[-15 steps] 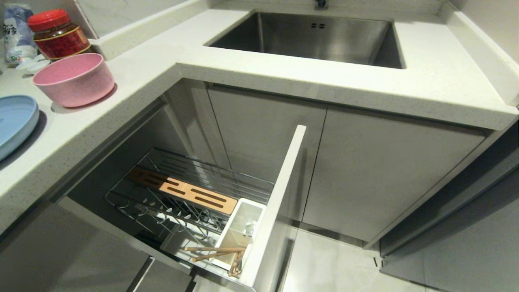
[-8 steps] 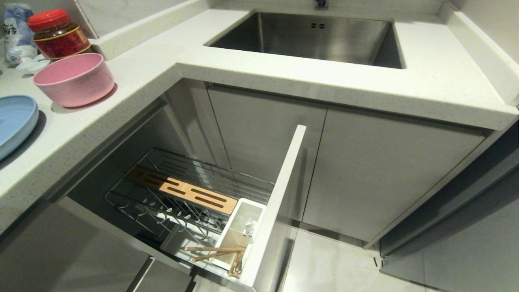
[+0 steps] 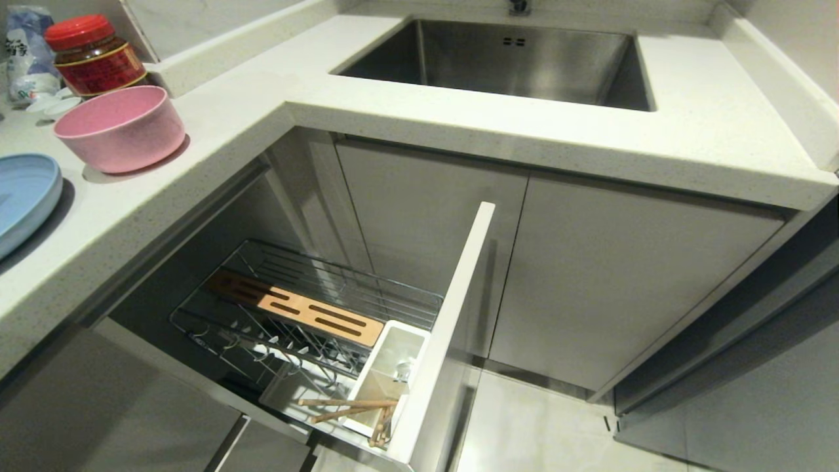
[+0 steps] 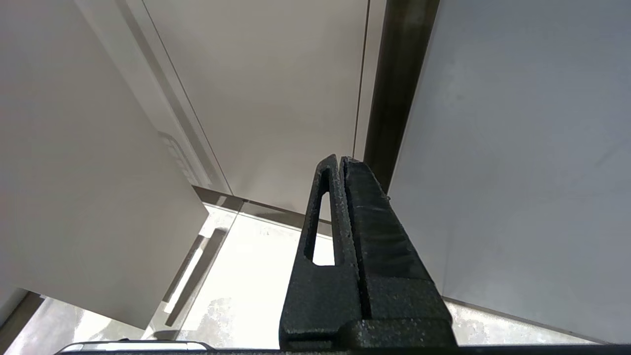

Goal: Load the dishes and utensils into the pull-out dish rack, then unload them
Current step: Pick up the fork and place it in the cupboard

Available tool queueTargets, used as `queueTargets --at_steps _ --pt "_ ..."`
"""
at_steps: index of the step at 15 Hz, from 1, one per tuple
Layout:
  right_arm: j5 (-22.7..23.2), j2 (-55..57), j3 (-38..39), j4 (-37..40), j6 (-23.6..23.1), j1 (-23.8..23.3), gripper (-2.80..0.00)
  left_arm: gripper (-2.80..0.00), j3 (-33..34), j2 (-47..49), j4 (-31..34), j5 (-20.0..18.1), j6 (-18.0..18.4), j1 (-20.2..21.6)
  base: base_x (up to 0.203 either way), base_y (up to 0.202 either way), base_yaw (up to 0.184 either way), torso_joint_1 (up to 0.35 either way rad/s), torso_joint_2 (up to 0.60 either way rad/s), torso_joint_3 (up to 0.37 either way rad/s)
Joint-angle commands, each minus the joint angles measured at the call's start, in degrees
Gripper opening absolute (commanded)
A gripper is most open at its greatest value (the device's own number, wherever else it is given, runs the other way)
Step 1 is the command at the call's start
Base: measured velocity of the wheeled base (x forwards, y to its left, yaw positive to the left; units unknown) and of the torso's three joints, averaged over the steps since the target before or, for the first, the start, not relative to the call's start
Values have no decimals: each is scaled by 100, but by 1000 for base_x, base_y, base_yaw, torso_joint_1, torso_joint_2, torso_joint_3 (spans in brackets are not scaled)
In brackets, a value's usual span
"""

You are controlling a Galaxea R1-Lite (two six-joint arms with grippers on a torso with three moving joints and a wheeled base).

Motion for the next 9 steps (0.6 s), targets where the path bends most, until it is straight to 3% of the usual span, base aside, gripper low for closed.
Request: queueTargets --at_steps 1,6,7,9 --pt "1 -4 149 -5 2 1 -280 -280 39 -22 36 -14 21 -14 0 0 0 0 0 0" --pt "1 -4 149 -6 2 1 -280 -280 -63 -294 27 -60 -139 -81 0 0 0 0 0 0" --pt "1 -4 149 -6 2 1 -280 -280 -151 -408 16 -60 -437 -94 0 0 0 0 0 0" --pt "1 -4 149 -6 2 1 -280 -280 -539 -672 -4 -61 -1392 -249 0 0 0 0 0 0"
